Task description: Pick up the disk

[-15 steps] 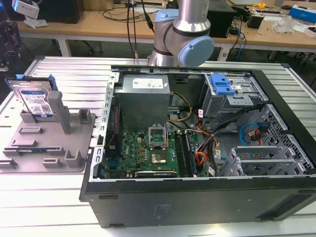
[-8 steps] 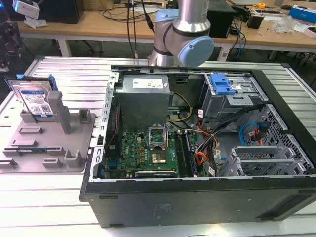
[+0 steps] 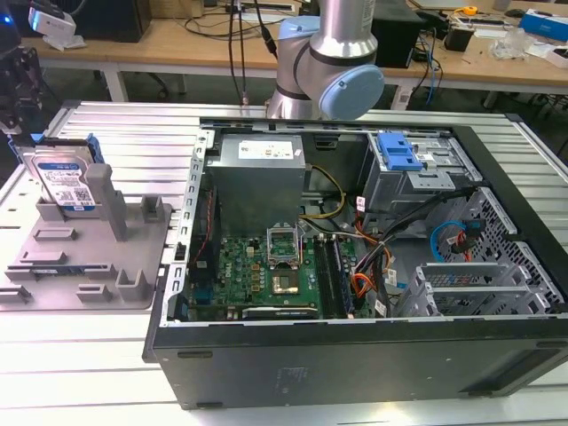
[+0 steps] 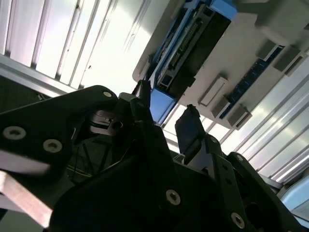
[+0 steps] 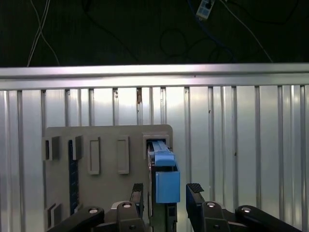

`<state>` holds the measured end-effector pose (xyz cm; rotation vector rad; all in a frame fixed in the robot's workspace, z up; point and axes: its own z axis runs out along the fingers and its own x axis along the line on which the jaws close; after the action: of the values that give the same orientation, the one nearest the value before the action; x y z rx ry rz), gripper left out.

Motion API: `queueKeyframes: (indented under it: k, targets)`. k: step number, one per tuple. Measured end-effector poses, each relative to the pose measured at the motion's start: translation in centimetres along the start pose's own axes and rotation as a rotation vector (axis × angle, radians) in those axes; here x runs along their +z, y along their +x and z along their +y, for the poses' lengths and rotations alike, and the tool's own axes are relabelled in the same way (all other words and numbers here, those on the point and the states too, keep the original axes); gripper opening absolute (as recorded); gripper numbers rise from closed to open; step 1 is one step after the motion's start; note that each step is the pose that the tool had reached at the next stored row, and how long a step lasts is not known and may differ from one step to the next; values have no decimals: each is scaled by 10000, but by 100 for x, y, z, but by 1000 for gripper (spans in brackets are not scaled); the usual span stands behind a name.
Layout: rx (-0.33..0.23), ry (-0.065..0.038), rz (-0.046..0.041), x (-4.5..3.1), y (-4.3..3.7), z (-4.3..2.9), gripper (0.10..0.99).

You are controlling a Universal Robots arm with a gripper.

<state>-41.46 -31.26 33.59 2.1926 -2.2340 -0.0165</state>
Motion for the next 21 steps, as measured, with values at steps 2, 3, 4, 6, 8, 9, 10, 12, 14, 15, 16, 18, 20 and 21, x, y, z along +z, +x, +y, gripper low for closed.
queueKeyframes:
  k: [2, 3, 4, 6, 8, 9, 10, 12, 14, 15, 16, 18, 20, 21]
  targets:
    - [0, 1, 8, 24, 0, 0, 482]
    - [0, 0, 12, 33, 0, 0, 482]
    - [0, 1, 19, 49, 0, -1, 482]
    - [0, 0, 29, 75, -1, 0, 482]
    - [1, 0, 31, 98, -2, 5, 482]
    - [0, 0, 32, 109, -3, 6, 482]
    - [0, 0, 32, 116, -4, 8, 482]
    - [0, 1, 34, 139, -7, 11, 482]
    - [1, 0, 37, 155, -10, 12, 482]
    - [0, 0, 38, 164, -12, 12, 482]
    - [1, 0, 38, 172, -13, 12, 482]
    - [1, 1, 40, 194, -17, 12, 482]
    - [1, 1, 42, 214, -21, 12, 482]
    - [1, 1, 42, 222, -24, 12, 482]
